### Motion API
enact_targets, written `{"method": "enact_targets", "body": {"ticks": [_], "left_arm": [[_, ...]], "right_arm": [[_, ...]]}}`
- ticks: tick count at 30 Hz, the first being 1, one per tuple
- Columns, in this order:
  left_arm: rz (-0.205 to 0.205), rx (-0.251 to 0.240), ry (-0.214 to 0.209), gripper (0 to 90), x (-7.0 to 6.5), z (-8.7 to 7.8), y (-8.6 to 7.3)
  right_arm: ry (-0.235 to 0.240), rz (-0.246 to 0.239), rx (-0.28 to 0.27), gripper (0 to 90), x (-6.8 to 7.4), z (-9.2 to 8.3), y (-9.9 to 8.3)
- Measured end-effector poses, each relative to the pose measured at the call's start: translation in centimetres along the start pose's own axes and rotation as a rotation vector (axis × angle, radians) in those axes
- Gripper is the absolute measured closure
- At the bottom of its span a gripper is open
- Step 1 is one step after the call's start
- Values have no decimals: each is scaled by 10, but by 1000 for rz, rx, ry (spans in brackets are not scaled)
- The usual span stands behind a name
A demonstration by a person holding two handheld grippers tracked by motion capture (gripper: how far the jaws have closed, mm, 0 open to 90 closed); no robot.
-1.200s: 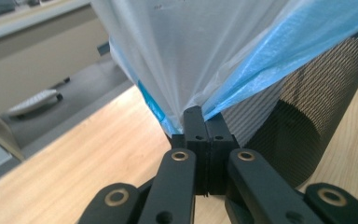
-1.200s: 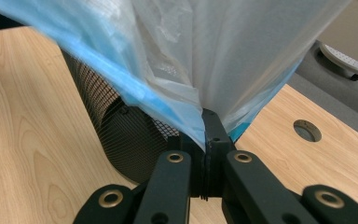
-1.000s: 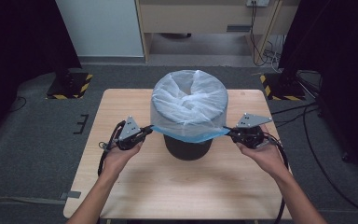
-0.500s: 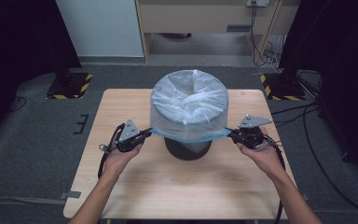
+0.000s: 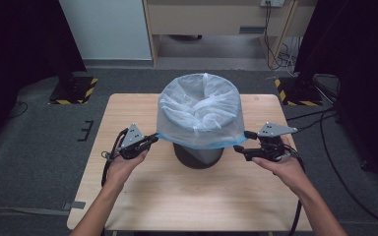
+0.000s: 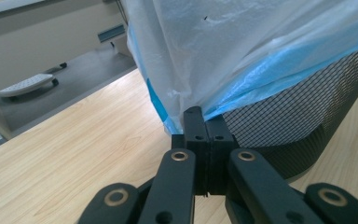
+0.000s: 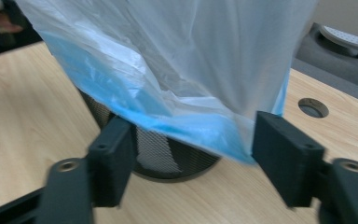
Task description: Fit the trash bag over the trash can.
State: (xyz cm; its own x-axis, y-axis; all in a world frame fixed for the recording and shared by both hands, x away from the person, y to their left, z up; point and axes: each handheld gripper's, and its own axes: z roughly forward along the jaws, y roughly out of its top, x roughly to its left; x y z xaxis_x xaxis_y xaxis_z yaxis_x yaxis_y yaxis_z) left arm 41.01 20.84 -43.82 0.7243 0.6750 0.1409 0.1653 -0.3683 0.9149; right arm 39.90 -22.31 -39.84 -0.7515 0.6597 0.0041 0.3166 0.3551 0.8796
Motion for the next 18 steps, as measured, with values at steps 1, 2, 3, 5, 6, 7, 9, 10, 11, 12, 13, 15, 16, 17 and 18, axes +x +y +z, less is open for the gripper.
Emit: {"method": "enact_targets", "body": {"ticks": [1,2,3,5,6,7,9,10,11,12,13,15,16,17,18], "left_arm": [[13,5,0,899,-1,0,0],[17,8,0,898,-2,0,0],[15,5,-1,897,-3,-1,0],[17,5,3,896,-3,-2,-1],[13,3,4,892,-3,-2,-1],[12,0,5,874,-3,-3,-2],[17,-3,13,831,-4,-5,-3],[17,-6,18,799,-5,-5,-3],[22,-9,24,771,-5,-6,-3],[16,-12,29,715,-6,-7,-3],[10,-15,33,643,-7,-8,-2],[18,-16,35,490,-9,-11,-1],[19,-19,34,447,-10,-11,0],[19,-19,34,408,-11,-12,1],[13,-24,28,369,-13,-13,1]], "right_arm": [[3,1,-4,271,1,-2,0],[1,-4,-5,247,2,-6,1],[-5,-12,-5,227,3,-9,1],[-1,-2,-10,207,3,-15,3],[0,10,-17,203,3,-20,4],[7,19,-21,201,4,-23,6],[5,20,-27,201,4,-28,11],[6,22,-29,201,4,-31,15],[9,23,-32,201,5,-34,18],[10,29,-38,201,5,-36,23],[10,28,-48,201,6,-39,28],[13,51,-67,208,6,-49,44],[6,51,-72,208,6,-52,51],[6,48,-74,209,6,-54,57],[4,46,-76,210,6,-56,62]]}}
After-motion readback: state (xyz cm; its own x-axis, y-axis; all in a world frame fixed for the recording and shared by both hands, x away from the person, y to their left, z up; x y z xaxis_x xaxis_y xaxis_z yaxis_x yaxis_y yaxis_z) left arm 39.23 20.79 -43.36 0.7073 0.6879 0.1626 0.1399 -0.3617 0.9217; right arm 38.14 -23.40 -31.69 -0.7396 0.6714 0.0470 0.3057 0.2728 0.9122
